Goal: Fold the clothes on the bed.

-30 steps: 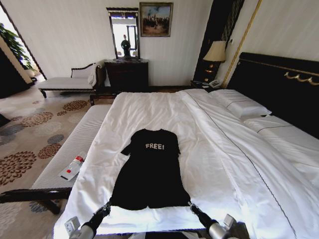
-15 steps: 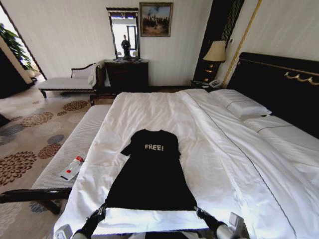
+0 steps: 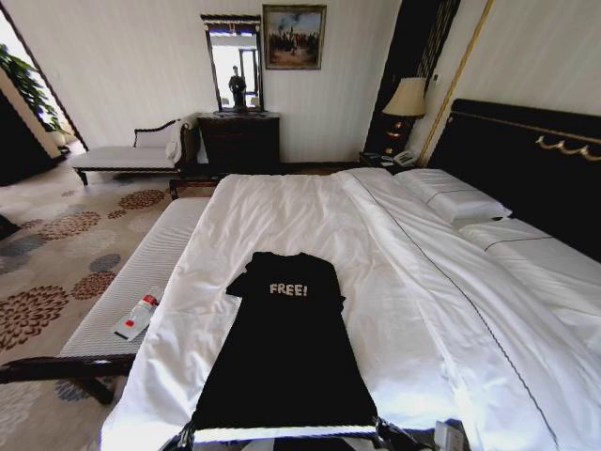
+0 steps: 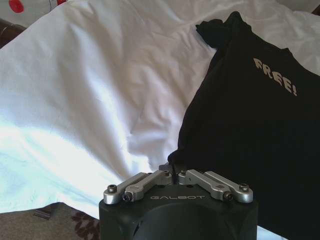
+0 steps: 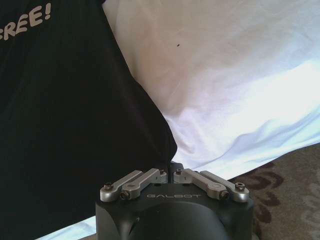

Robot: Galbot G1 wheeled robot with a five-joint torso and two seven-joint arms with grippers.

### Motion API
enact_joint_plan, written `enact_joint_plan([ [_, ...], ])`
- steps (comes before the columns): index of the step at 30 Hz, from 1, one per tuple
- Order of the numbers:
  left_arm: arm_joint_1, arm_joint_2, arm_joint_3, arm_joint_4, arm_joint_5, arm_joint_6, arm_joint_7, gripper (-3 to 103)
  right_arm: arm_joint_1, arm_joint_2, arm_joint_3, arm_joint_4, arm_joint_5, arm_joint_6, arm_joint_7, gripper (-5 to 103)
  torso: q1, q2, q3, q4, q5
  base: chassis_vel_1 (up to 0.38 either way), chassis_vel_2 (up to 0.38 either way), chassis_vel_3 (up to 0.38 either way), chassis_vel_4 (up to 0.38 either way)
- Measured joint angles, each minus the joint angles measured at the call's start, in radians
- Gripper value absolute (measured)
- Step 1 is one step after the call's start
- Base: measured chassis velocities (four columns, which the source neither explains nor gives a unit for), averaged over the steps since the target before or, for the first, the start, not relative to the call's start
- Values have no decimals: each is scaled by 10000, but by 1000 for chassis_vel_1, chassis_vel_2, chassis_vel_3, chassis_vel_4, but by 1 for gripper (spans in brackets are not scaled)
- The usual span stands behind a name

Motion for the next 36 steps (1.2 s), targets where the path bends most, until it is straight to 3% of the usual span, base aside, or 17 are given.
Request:
enact_joint_plan([
  [8,-257,21,522,566,344,-90,-184,1,238,57,-142,-318,-505,70,133,1,0,0,1,0,0,0,0,0,0],
  [17,-1403,185,989,911,129,537,-871,1,755,165,-343,-783,-551,324,172,1,1,0,2,0,-1,0,0,0,0],
  [26,-1984,145,1156,1034,201,776,-1219,-2,858,182,-532,-961,-557,578,183,-2,1,-1,1,-1,-1,0,0,0,0],
  [28,-1933,145,1152,1003,277,816,-1242,7,849,194,-557,-940,-558,580,217,3,1,-1,2,0,-1,0,0,0,0],
  [30,-1845,160,1141,997,382,818,-1242,7,834,202,-560,-911,-569,577,249,9,1,-1,2,0,0,0,0,0,0],
  [33,-1566,187,1081,938,596,807,-1226,24,771,209,-543,-888,-582,585,321,25,1,-1,1,1,0,0,0,0,0],
  [34,-1566,187,1081,938,596,807,-1226,24,771,209,-543,-888,-582,585,321,25,1,-1,1,1,0,0,0,0,0],
  [36,-1446,156,1019,848,676,769,-1223,34,702,200,-505,-885,-584,633,336,30,1,-1,1,0,0,0,0,0,0],
])
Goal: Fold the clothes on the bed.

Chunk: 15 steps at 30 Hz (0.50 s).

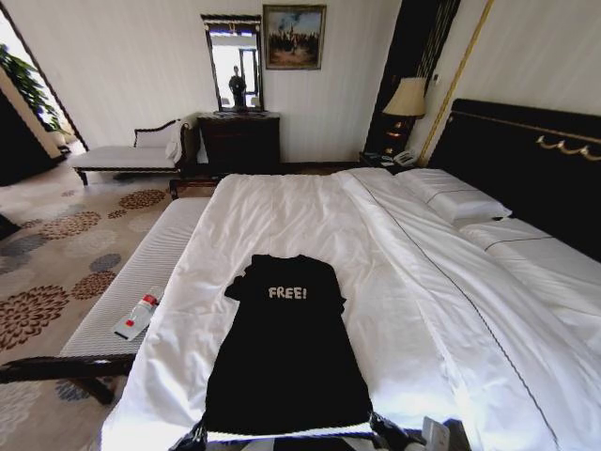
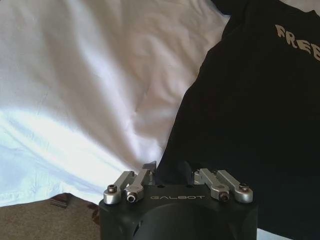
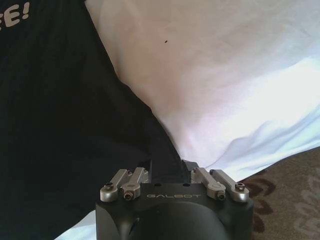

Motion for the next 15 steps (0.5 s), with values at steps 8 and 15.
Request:
enact_joint_plan([
  [8,308,-67,-336,-307,506,-337,70,61,-145,14,305,368,117,108,113,63,0,0,0,1,1,0,0,0,0],
  [15,-189,-150,-898,-650,595,-578,28,89,643,-255,1010,692,1861,1254,-260,90,0,1,0,-1,0,0,0,0,0],
])
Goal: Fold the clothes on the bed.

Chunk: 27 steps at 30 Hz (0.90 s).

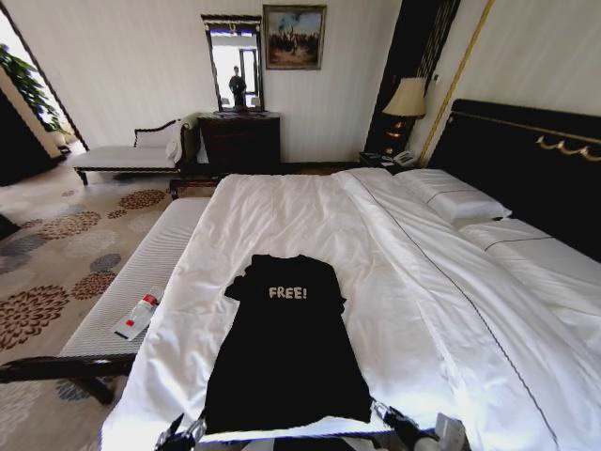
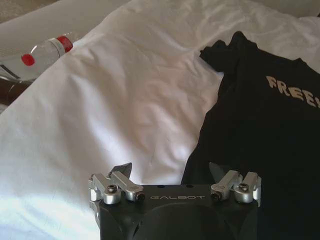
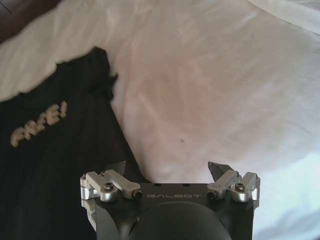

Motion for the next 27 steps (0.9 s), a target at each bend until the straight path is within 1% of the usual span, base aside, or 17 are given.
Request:
enact_joint_plan([
  [1,0,0,0,0,0,0,0,89,0,0,0,0,0,0,0,90,0,0,0,0,0,0,0,0,0],
  [3,-232,0,-99,-80,40,-41,7,97,589,-234,128,132,1491,152,-126,98,1,-1,0,2,0,0,0,0,0],
  [4,-324,0,-127,-113,100,-60,25,99,955,-369,127,131,2107,161,-136,98,1,-1,1,0,-1,0,0,0,0],
  [6,-465,-7,-143,-134,336,-124,110,100,1819,-618,-22,-60,2976,138,-113,100,2,-1,1,0,-1,0,0,0,0],
  [7,-465,-7,-143,-134,336,-124,110,100,1819,-618,-22,-60,2976,138,-113,100,2,-1,1,0,-1,0,0,0,0],
  [10,-670,90,44,-84,930,-244,285,100,3230,-880,-305,-582,3983,-112,127,100,2,-1,1,9,3,0,0,0,0],
  [11,-777,154,145,-51,1070,-244,323,100,3513,-889,-349,-724,4174,-192,231,100,2,-1,1,6,2,0,0,0,0],
  [12,-777,154,145,-51,1070,-244,323,100,3513,-889,-349,-724,4174,-192,231,100,2,-1,1,6,2,0,0,0,0],
  [13,-920,188,287,-10,1300,-251,412,100,3964,-906,-454,-963,4424,-336,402,100,2,-1,1,-4,-1,0,0,0,0],
  [15,-1038,190,452,41,1525,-274,532,100,4510,-935,-606,-1275,4632,-496,560,100,2,-2,1,-1,0,0,0,0,0],
  [17,-1307,161,793,216,1933,-511,697,100,5278,-959,-901,-1876,4847,-699,721,100,2,-2,1,4,-3,0,0,0,0],
  [23,-1617,305,1135,330,2251,-780,1027,100,6111,-839,-1334,-2836,4942,-867,811,100,2,-2,1,1,1,0,0,0,0],
  [25,-1852,426,1270,381,2476,-1018,1171,100,6490,-651,-1575,-3244,4935,-955,833,100,2,-2,1,0,-1,0,0,0,0],
  [27,-2100,513,1400,507,2619,-1372,1288,100,6805,-427,-1746,-3550,4871,-980,869,100,2,-2,1,0,1,0,0,0,0],
])
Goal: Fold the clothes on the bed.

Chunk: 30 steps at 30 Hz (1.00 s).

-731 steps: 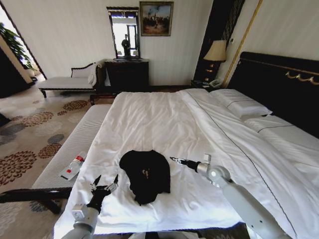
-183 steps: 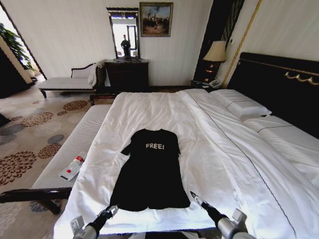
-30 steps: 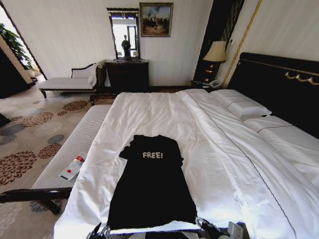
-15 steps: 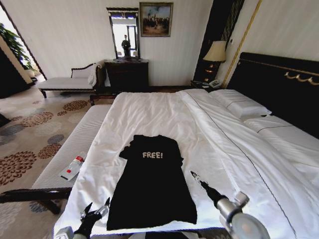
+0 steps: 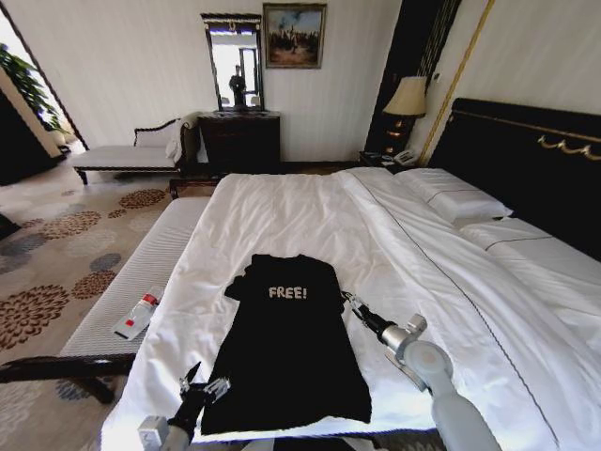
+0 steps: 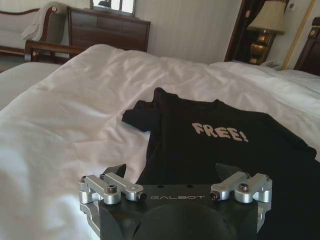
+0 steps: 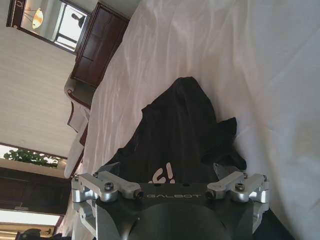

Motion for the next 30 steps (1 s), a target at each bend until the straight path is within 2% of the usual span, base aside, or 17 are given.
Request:
enact_joint_plan([
  [5,-384,227,170,171,-97,-410,135,100,578,359,-182,-530,-110,-36,93,100,0,0,0,1,-1,0,0,0,0],
  [10,-602,420,190,358,131,-655,265,100,979,410,-212,-1180,-263,-154,110,100,-2,1,0,0,-1,0,0,0,0],
  [30,-376,359,17,243,85,-613,199,100,1849,799,51,-2749,-675,-285,85,100,-2,1,-1,1,-1,0,0,0,0],
])
